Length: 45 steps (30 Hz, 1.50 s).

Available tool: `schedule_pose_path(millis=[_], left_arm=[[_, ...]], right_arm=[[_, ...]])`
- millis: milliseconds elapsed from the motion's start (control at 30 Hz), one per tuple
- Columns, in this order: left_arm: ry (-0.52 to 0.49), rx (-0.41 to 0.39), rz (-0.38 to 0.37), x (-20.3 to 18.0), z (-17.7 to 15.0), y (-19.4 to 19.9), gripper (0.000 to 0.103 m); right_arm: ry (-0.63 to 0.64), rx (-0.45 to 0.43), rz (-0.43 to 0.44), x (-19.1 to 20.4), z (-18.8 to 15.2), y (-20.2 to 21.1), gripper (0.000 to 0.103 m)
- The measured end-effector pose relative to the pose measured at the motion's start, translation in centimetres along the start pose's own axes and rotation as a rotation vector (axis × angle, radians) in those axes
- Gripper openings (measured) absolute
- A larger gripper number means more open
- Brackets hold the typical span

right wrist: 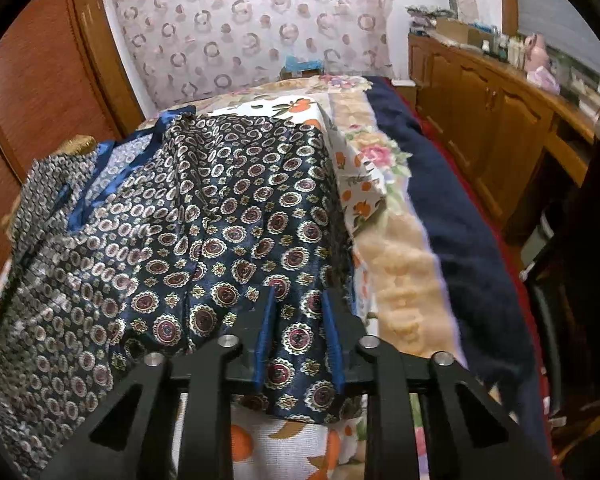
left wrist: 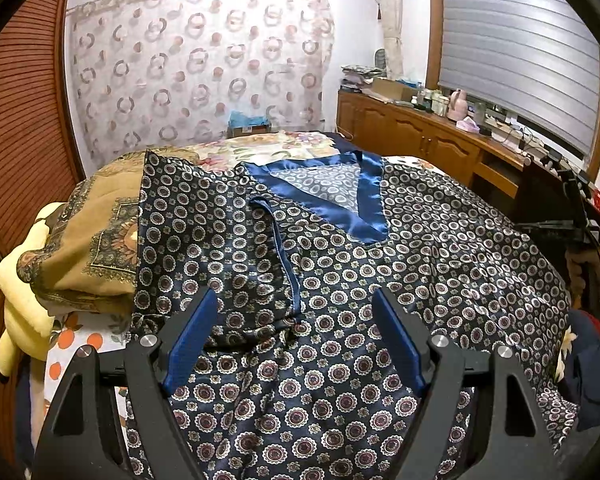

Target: Fold small clothes

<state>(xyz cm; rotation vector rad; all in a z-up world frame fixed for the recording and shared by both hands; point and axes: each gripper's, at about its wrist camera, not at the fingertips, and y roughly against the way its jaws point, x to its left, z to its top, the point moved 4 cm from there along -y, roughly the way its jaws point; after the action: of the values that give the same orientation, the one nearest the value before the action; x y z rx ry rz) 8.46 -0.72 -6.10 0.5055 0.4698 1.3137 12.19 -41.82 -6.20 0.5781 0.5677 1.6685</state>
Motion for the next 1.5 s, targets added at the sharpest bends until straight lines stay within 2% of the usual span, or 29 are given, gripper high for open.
schedule_pose_path(millis=[33, 133, 433, 667, 767, 867, 967, 1033, 1133, 1200, 1300, 1500], left_arm=[[0.001, 0.002, 0.000, 0.0, 0.0, -0.1, 0.080], [0.011, 0.005, -0.002, 0.2, -0.3, -0.2, 0.080], [0.021, 0.007, -0.003, 0.3, -0.6, -0.3, 0.080], [0.019, 0.005, -0.006, 0.1, -0.7, -0.3, 0.080], [0.018, 0.002, -0.007, -0.1, -0.6, -0.2, 0.080], [0.024, -0.002, -0.009, 0.0, -0.6, -0.1, 0.080], [0.026, 0.001, -0.007, 0.0, -0.7, -0.1, 0.080], [0.028, 0.000, -0.008, 0.0, -0.7, 0.0, 0.080], [0.033, -0.001, -0.013, -0.1, -0.8, 0.0, 0.080], [0.034, 0.001, -0.016, -0.3, -0.9, -0.1, 0.080], [0.031, 0.005, -0.020, -0.6, -1.0, -0.2, 0.080], [0.027, 0.009, -0.026, -0.8, -1.2, -0.3, 0.080]], right_arm=[[0.011, -0.002, -0.020, 0.7, 0.2, -0.3, 0.006], [0.019, -0.010, -0.013, 1.2, 0.2, -0.3, 0.002], [0.071, -0.103, 0.015, 4.5, 2.2, 2.2, 0.001], [0.202, -0.178, 0.097, 11.4, 5.1, 4.3, 0.001], [0.246, -0.174, 0.160, 14.9, 4.8, 4.0, 0.001], [0.265, -0.134, 0.218, 17.0, 3.4, 2.6, 0.001], [0.290, -0.103, 0.215, 18.3, 2.0, 1.4, 0.002], [0.279, -0.089, 0.217, 18.2, 1.7, 1.0, 0.010], [0.256, -0.098, 0.205, 17.3, 2.0, 1.1, 0.043], [0.235, -0.112, 0.200, 16.4, 2.5, 1.8, 0.046], [0.208, -0.117, 0.132, 14.1, 2.8, 2.3, 0.047], [0.119, -0.053, 0.048, 10.8, 3.0, -0.8, 0.047]])
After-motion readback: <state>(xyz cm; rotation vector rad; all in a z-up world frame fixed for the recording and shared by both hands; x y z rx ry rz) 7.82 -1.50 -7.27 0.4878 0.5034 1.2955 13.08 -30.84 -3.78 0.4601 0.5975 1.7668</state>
